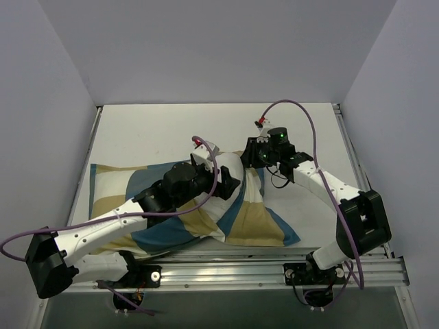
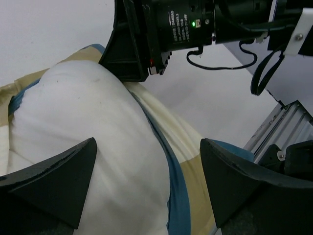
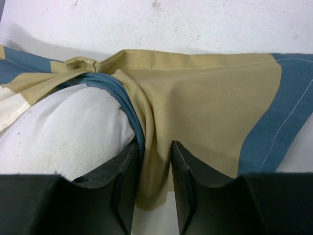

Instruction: Remove the pillowcase from the pillow

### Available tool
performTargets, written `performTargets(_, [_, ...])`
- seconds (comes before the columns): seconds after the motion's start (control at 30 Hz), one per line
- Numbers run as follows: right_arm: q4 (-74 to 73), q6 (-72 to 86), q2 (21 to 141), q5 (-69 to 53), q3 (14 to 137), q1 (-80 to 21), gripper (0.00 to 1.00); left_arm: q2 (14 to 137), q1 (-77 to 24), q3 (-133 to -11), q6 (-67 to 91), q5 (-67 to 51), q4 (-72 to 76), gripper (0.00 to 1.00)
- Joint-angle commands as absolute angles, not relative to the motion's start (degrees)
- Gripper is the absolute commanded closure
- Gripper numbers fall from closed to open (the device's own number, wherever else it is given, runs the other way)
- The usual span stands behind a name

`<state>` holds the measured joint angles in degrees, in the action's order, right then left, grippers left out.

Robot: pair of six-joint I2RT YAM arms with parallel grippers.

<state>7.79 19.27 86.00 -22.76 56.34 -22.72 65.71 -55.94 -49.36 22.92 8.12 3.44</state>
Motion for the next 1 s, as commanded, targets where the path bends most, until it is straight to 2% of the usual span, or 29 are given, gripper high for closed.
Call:
performTargets(0.0, [12.5, 17.0, 84.2, -20.4, 56.2, -23.6, 0.72, 69.3, -53.5, -56.4, 23.5, 5.8, 0.5, 0.06])
performTargets(0.27, [13.0, 16.5, 83.6, -18.5, 55.2, -24.3, 0.71, 85.2, -49.5, -74.8, 21.8, 8.9, -12.4, 0.06])
performTargets(0.43, [13.2, 16.3, 83.6, -17.6, 54.8, -24.4, 0.72, 91.5, -48.2, -79.4, 20.8, 14.6, -16.2, 0.06])
performTargets(0.6, [13.0, 15.9, 83.6, -16.0, 54.5, -24.4, 0.72, 97.4, -46.6, -81.9, 22.2, 13.0, -21.7, 0.06])
performTargets(0.7, [12.7, 15.7, 83.6, -14.2, 54.5, -24.3, 0.72, 98.3, -46.6, -80.7, 23.0, 10.7, -21.7, 0.0])
performTargets(0.73, [12.7, 15.7, 83.6, -13.9, 54.6, -24.3, 0.73, 98.5, -46.6, -79.8, 23.2, 10.1, -21.5, 0.16])
performTargets(0.8, [12.8, 15.8, 83.9, -13.4, 54.6, -24.4, 0.73, 99.4, -46.6, -79.1, 23.5, 8.2, -21.0, 0.31])
performTargets(0.83, [12.8, 16.0, 84.4, -12.9, 54.8, -24.4, 0.72, 99.8, -46.5, -78.7, 23.6, 7.4, -20.7, 0.54])
performTargets(0.87, [12.5, 16.1, 84.6, -12.6, 55.0, -24.5, 0.72, 100.0, -46.5, -77.8, 23.6, 6.7, -20.0, 0.65])
performTargets(0.93, [12.1, 16.0, 85.0, -9.7, 55.4, -25.0, 0.71, 99.8, -46.5, -76.7, 23.0, 4.7, -18.9, 0.95])
performTargets(0.97, [11.7, 15.6, 85.2, -8.5, 55.3, -25.2, 0.7, 98.6, -46.5, -75.3, 22.3, 4.1, -17.6, 0.97])
